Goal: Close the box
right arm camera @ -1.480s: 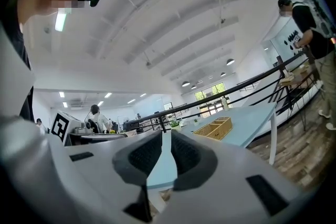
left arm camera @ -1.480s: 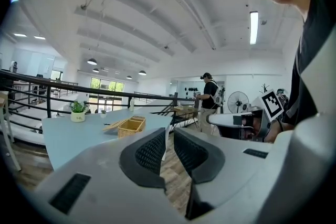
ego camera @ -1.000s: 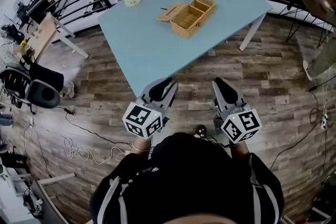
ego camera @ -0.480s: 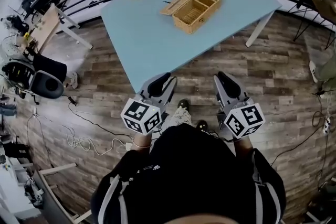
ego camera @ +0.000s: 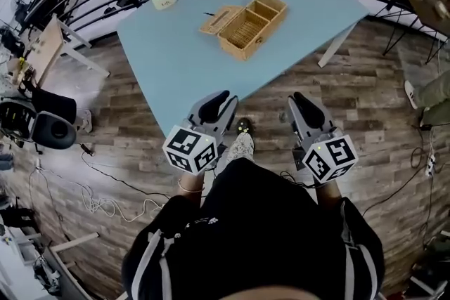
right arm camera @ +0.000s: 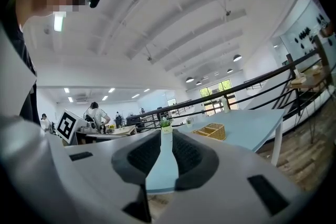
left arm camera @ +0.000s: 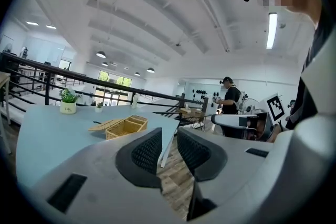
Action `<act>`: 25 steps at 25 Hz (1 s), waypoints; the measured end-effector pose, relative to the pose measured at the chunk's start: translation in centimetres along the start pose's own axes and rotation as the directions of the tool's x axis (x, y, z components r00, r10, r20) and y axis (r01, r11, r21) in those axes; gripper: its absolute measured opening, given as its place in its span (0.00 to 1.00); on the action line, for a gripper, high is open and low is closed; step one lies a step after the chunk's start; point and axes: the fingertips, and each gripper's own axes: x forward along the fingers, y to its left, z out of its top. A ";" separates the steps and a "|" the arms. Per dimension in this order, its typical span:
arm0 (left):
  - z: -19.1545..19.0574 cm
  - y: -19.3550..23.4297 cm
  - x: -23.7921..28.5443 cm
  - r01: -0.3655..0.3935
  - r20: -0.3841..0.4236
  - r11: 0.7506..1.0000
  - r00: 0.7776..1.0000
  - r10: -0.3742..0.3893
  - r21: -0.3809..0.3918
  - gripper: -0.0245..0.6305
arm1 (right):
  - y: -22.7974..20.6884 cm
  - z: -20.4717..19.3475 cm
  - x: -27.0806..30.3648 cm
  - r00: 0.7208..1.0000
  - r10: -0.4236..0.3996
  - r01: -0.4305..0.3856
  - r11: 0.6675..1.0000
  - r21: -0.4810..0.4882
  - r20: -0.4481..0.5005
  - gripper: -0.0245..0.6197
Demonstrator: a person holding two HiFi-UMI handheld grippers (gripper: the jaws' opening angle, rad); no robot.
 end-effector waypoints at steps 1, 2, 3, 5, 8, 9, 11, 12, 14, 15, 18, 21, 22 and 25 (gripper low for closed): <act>0.3 0.5 0.8 0.003 0.003 1.000 1.000 -0.003 -0.001 0.15 | -0.6 0.3 0.6 1.000 -0.002 0.002 1.000 -0.002 0.000 0.15; 0.5 1.0 1.5 0.006 0.005 1.000 1.000 -0.006 -0.003 0.15 | -1.1 0.5 1.2 1.000 -0.006 0.006 1.000 -0.004 -0.001 0.15; 0.7 1.6 2.3 0.008 0.006 1.000 1.000 -0.008 -0.006 0.15 | -1.7 0.7 1.9 1.000 -0.009 0.009 1.000 -0.005 -0.001 0.15; 1.1 3.0 3.7 0.009 0.008 1.000 1.000 -0.009 -0.011 0.15 | -2.6 1.1 3.4 1.000 -0.013 0.013 1.000 -0.006 -0.004 0.15; 1.8 5.0 5.3 0.006 0.007 1.000 1.000 -0.006 -0.021 0.15 | -3.6 1.5 5.7 1.000 -0.011 0.011 1.000 -0.004 -0.017 0.15; 2.0 5.6 5.7 0.003 0.006 1.000 1.000 -0.003 -0.024 0.15 | -3.9 1.6 6.5 1.000 -0.008 0.008 1.000 -0.002 -0.021 0.15; 2.4 7.1 6.4 -0.005 0.003 1.000 1.000 0.005 -0.030 0.15 | -4.3 2.0 8.0 1.000 -0.001 0.001 1.000 -0.002 -0.028 0.15; 2.6 8.0 6.7 -0.012 0.002 0.999 1.000 0.012 -0.035 0.15 | -4.5 2.1 8.9 1.000 0.001 -0.001 1.000 -0.004 -0.032 0.15; 2.9 9.8 7.2 -0.029 0.002 0.998 1.000 0.029 -0.048 0.15 | -4.8 2.4 10.6 0.999 0.006 -0.006 1.000 -0.005 -0.040 0.15; 3.0 10.8 7.4 -0.039 0.002 0.998 0.999 0.039 -0.054 0.15 | -5.0 2.5 11.5 0.999 0.009 -0.010 1.000 -0.003 -0.046 0.15; 3.4 13.5 7.9 -0.065 -0.003 0.996 0.998 0.065 -0.068 0.15 | -5.3 2.6 13.9 0.998 0.020 -0.020 1.000 -0.001 -0.066 0.15; 3.4 15.9 8.6 -0.084 -0.003 0.991 0.996 0.085 -0.102 0.15 | -5.9 2.6 16.2 0.996 0.028 -0.028 1.000 -0.001 -0.091 0.15; 3.4 16.7 8.8 -0.089 -0.004 0.989 0.996 0.089 -0.115 0.15 | -6.0 2.6 17.0 0.995 0.031 -0.032 0.999 -0.003 -0.098 0.15; 2.9 19.1 9.4 -0.106 -0.019 0.984 0.994 0.105 -0.144 0.15 | -5.9 2.6 19.2 0.991 0.043 -0.045 0.999 -0.014 -0.124 0.15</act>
